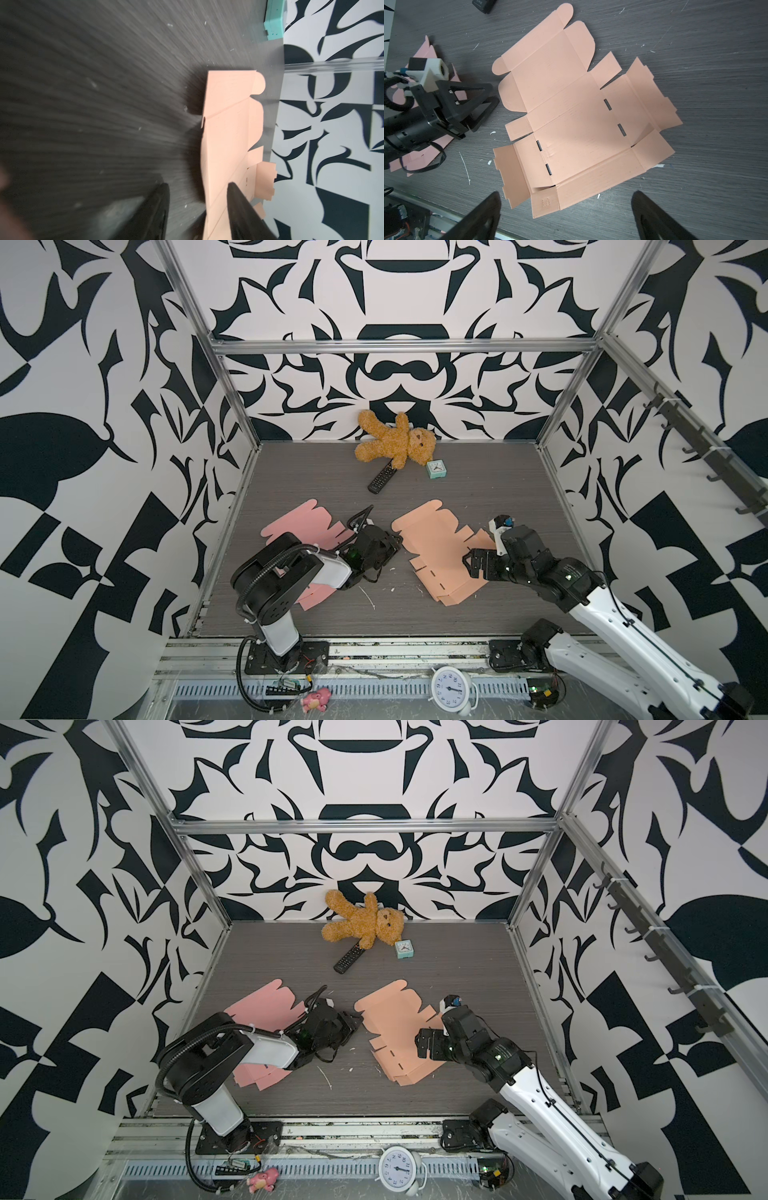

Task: Fold the paper box

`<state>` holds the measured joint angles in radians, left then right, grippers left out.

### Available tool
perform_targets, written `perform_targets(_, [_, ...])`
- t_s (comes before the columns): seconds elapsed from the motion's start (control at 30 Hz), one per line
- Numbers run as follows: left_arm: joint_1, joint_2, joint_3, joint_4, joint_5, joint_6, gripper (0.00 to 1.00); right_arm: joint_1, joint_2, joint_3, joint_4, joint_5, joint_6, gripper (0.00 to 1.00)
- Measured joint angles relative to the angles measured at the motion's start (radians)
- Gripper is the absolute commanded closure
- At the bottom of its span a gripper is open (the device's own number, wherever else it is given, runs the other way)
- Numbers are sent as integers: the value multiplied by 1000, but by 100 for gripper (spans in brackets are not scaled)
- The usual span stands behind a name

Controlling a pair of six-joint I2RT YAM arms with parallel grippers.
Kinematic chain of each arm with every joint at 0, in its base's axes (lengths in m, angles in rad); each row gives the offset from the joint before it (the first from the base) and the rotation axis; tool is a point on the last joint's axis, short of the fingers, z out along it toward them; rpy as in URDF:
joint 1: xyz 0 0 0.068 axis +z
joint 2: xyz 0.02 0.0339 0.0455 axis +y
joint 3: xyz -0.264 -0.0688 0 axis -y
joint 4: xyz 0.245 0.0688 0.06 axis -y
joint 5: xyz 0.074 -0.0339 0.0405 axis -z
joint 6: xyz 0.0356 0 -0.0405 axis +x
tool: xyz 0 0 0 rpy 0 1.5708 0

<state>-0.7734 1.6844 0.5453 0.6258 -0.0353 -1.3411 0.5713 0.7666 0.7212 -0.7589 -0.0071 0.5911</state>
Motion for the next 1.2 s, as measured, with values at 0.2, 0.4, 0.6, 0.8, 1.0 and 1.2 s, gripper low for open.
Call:
perform_targets(0.2, [0,-161,-11,-190,15,89,44,0,8,17,-8,1,0,1])
perform_targets(0.4, [0,-280,-11,-365,24,166,44,0,33,33,-8,2,0,1])
perform_targets(0.6, [0,-325,-17,-470,58,217,42,0,35,34,-7,3,3,1])
perform_targets(0.8, [0,-323,-21,-529,85,268,41,10,60,19,11,2,18,1])
perform_targets(1.0, [0,-305,-26,-540,87,291,42,13,59,-25,29,0,51,1])
perform_targets(1.2, [21,-307,-52,-528,82,308,42,13,59,-93,42,-18,94,0])
